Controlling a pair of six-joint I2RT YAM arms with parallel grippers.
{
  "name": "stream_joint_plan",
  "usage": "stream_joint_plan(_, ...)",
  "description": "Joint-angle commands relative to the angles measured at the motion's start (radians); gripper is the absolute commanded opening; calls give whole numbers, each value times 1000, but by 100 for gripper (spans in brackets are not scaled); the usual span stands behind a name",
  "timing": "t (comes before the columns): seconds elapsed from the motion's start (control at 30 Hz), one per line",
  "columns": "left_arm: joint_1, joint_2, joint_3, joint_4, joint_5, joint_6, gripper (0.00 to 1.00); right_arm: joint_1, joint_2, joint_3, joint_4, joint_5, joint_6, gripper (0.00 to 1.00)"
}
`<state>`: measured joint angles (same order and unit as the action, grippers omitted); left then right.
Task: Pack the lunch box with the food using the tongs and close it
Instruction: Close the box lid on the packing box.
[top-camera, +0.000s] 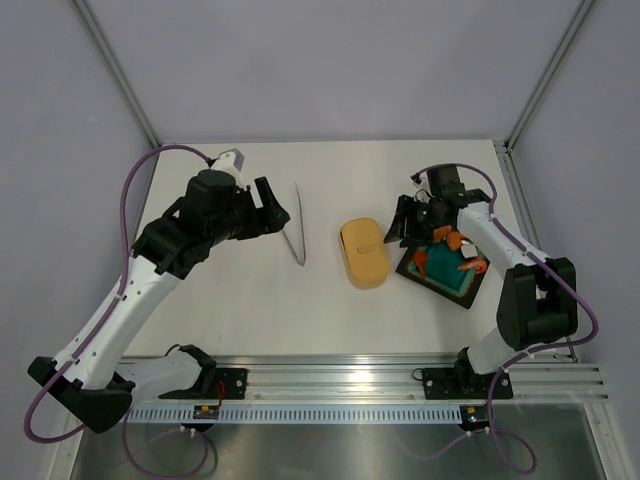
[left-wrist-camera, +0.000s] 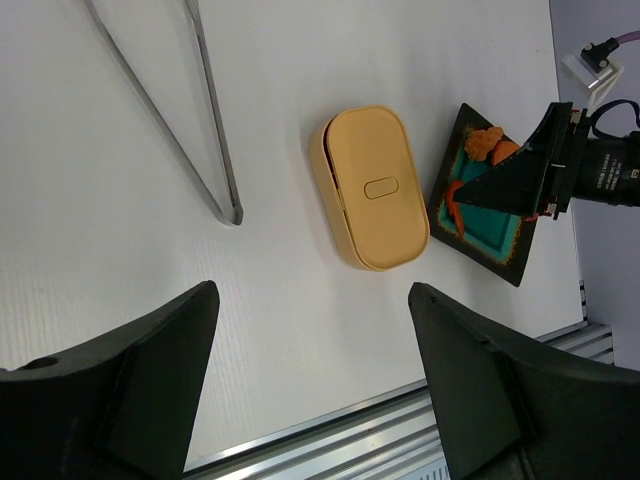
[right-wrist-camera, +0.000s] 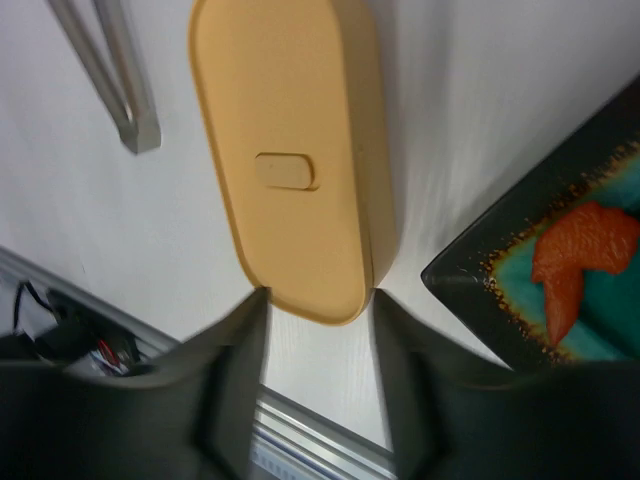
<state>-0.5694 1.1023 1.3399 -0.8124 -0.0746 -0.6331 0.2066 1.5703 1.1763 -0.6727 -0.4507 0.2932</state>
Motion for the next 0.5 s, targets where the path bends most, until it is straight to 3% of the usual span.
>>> stream_joint_plan(0.0,0,1,-7,50,24,-4,81,1,13,26,28,192,79,43)
stream_joint_plan(0.1,0,-8,-12,48,24,-7,81,8,51,28,51,288,138,8)
stream_joint_plan(0.13,-1,-12,-13,47,24,-7,81,13,62,43,51,296,147,4)
stream_joint_plan(0.47,0,-27,-36,45,29,-17,81,143,224,166,21,376,176,0)
